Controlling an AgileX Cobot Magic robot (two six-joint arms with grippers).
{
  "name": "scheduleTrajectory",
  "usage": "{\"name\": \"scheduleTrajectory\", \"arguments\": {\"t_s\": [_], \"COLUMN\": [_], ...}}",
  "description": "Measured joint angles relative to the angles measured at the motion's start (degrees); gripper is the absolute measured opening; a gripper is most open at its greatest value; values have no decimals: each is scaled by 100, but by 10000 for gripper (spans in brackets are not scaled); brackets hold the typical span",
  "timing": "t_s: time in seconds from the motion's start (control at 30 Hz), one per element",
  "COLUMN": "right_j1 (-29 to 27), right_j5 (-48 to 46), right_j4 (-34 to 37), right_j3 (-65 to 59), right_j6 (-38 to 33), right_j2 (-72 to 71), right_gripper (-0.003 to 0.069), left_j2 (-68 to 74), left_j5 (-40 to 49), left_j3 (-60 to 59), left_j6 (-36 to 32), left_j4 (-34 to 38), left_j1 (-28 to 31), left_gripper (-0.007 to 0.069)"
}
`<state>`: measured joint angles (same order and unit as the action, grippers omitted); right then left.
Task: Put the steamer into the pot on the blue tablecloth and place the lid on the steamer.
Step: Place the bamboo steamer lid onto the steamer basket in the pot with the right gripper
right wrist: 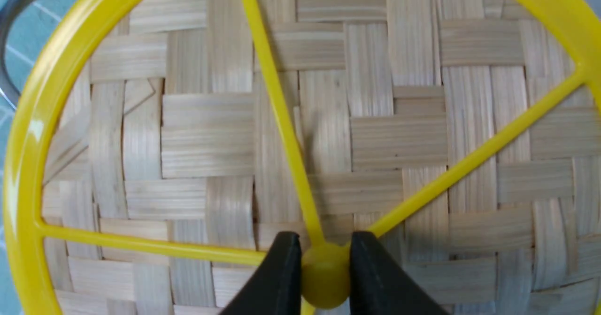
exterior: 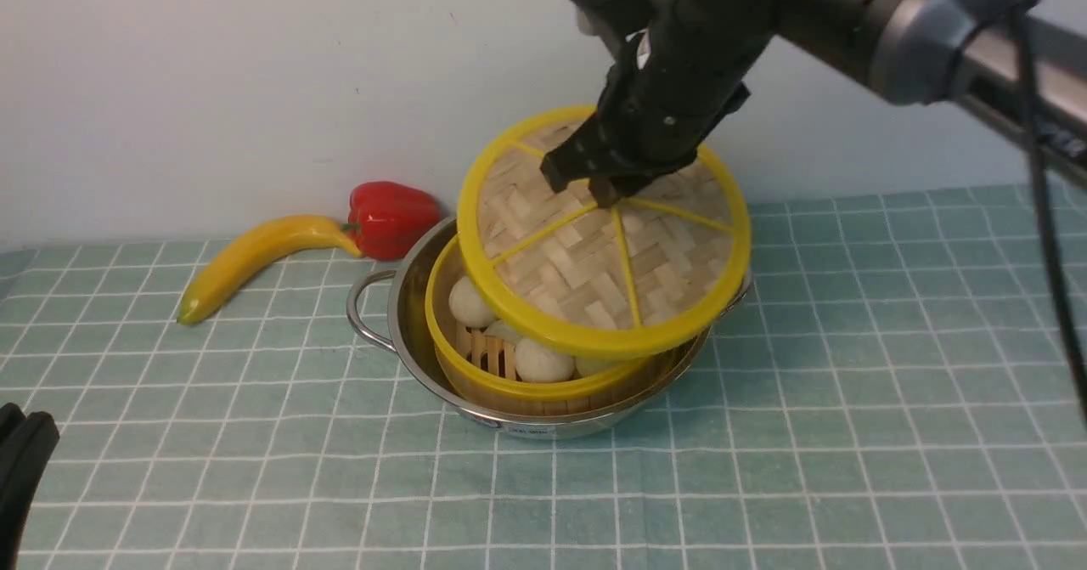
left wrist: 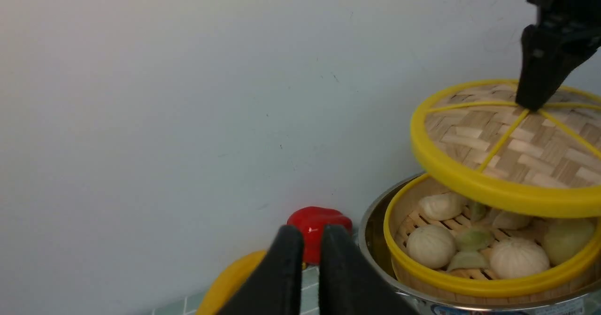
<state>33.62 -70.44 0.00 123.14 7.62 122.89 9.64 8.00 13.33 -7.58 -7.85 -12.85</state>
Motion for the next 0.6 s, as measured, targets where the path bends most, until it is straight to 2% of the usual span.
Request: {"name": "scheduleTrajectory", "arguments": {"t_s": [0.23, 0.6], "right_j1": [28, 28], "right_j5": [-26, -30], "right_j4": [0, 186], "right_j3": [762, 897], "right_j6": [-49, -193], "right_j2": [649, 895], "right_gripper": [146, 146], "left_j2": [0, 0], "left_j5": [7, 17], "left_j3": [0, 0], "left_j6": [-10, -10], "left_j4": [-28, -28], "left_j1": [0, 0], "left_gripper": [64, 64]}}
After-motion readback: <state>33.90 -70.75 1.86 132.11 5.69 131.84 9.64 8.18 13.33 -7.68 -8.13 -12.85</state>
